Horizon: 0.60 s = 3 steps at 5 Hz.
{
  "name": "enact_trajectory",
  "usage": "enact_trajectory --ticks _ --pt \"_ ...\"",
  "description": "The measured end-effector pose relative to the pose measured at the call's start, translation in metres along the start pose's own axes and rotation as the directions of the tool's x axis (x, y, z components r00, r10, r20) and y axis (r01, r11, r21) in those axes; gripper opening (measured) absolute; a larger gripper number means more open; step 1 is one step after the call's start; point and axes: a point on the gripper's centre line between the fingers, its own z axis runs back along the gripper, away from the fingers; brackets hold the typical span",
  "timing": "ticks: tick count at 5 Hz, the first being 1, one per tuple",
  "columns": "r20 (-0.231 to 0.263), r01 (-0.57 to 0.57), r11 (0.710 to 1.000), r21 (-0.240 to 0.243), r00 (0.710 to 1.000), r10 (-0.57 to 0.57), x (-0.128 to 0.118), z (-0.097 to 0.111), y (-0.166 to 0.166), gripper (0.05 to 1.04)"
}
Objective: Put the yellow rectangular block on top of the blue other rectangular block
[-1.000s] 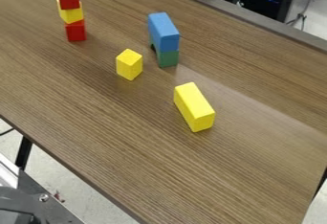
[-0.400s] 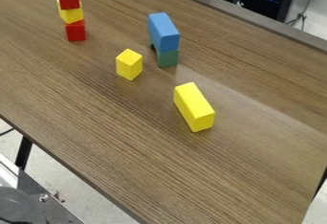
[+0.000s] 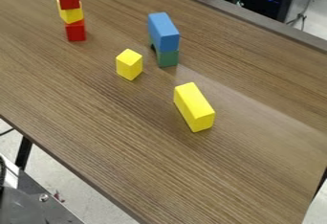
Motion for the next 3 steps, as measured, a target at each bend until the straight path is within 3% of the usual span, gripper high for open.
enact_trajectory --ticks 1,2,3 --pt "-0.028 0.025 1.0 -0.013 0.999 -0.026 -0.028 -0.011 -0.01 1.001" --pt "-0.064 -0.003 0.999 0.035 0.998 0.005 -0.053 -0.035 -0.024 1.001" --pt "-0.127 -0.011 0.991 0.133 0.991 0.028 -0.078 -0.059 -0.035 1.001"
